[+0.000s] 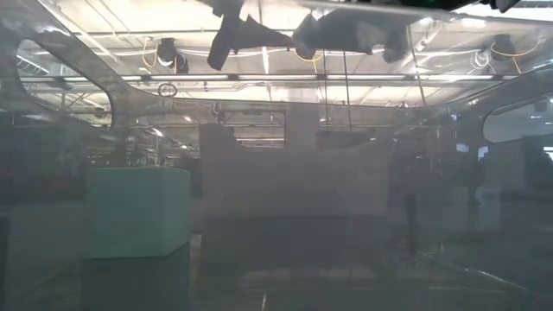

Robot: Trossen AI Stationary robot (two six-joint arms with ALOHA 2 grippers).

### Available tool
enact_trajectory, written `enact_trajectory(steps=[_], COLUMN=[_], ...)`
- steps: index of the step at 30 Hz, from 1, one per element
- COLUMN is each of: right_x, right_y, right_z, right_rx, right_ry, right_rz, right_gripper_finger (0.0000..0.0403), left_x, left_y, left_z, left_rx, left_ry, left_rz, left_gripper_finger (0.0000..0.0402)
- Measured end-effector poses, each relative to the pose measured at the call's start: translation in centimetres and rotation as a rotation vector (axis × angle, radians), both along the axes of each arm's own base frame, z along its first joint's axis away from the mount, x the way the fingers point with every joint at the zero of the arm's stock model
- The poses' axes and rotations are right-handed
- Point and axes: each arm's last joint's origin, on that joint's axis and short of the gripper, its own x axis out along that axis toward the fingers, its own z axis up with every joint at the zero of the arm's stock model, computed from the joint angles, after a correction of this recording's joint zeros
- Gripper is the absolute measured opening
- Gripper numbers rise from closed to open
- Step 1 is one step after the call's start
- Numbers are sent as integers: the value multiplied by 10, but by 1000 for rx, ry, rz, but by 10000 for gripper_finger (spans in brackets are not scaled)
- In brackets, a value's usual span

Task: Sort & place blocks by color
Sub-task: Put the light-blue square block into the transparent black bin

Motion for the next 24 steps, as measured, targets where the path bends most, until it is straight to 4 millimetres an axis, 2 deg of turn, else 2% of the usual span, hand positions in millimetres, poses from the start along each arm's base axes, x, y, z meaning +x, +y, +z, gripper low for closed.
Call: enact_trajectory(steps=[10, 13, 18, 24], right_x=[6, 6, 6, 6], right_y=[-5, -5, -6, -5], right_z=[-2, -2, -2, -1], right_rx=[21, 22, 22, 76], right_ry=[-40, -41, -40, -61], right_rz=[-23, -24, -31, -28], right_gripper_finger=[120, 122, 142, 184], left_x=[1, 2, 2, 2], left_y=[11, 15, 17, 16], left_z=[-4, -4, -3, -4], left_rx=[9, 8, 10, 47], left_ry=[42, 41, 39, 57], left_rz=[33, 42, 47, 39], left_gripper_finger=[223, 197, 129, 129])
